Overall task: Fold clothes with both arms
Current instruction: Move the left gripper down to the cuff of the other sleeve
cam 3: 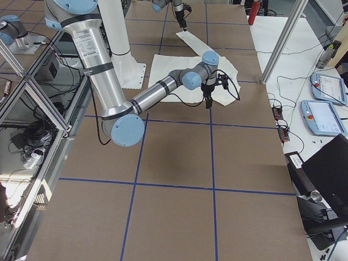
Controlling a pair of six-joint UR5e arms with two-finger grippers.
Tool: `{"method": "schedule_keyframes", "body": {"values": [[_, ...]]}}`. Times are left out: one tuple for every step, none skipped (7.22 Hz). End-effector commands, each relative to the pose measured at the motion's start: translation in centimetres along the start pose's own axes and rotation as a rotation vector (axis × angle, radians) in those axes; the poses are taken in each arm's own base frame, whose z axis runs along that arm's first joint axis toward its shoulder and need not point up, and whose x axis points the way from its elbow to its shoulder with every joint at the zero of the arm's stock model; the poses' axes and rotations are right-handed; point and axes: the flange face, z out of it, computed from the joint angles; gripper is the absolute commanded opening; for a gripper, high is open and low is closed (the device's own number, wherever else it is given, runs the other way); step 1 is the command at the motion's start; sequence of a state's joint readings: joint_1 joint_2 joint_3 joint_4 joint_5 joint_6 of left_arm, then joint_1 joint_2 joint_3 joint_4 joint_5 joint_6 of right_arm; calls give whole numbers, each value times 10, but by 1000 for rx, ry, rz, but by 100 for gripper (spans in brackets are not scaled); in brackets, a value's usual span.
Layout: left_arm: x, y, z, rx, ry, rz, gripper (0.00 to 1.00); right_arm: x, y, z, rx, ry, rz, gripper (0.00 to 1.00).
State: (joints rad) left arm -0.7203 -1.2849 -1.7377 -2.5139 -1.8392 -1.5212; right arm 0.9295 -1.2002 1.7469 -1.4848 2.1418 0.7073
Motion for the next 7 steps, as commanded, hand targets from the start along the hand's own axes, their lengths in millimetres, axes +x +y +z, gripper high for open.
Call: {"method": "schedule_keyframes", "body": {"values": [[-3,4,8,11,-19,9,97,0,0,0,-1,0,0,100],[-5,5,9,10,-25,12,93,0,0,0,-2,-2,0,100],[-7,5,11,9,-32,20,93,1,1,1,-3,-1,3,100],[-7,10,15,7,-38,32,92,1,1,1,-3,-1,3,100],[-8,11,17,14,-43,36,90,1,1,1,-3,-1,3,100],[-9,10,17,15,-45,36,86,1,1,1,-4,0,3,100],[-9,11,17,14,-45,37,78,1,1,1,-4,0,3,100]]}}
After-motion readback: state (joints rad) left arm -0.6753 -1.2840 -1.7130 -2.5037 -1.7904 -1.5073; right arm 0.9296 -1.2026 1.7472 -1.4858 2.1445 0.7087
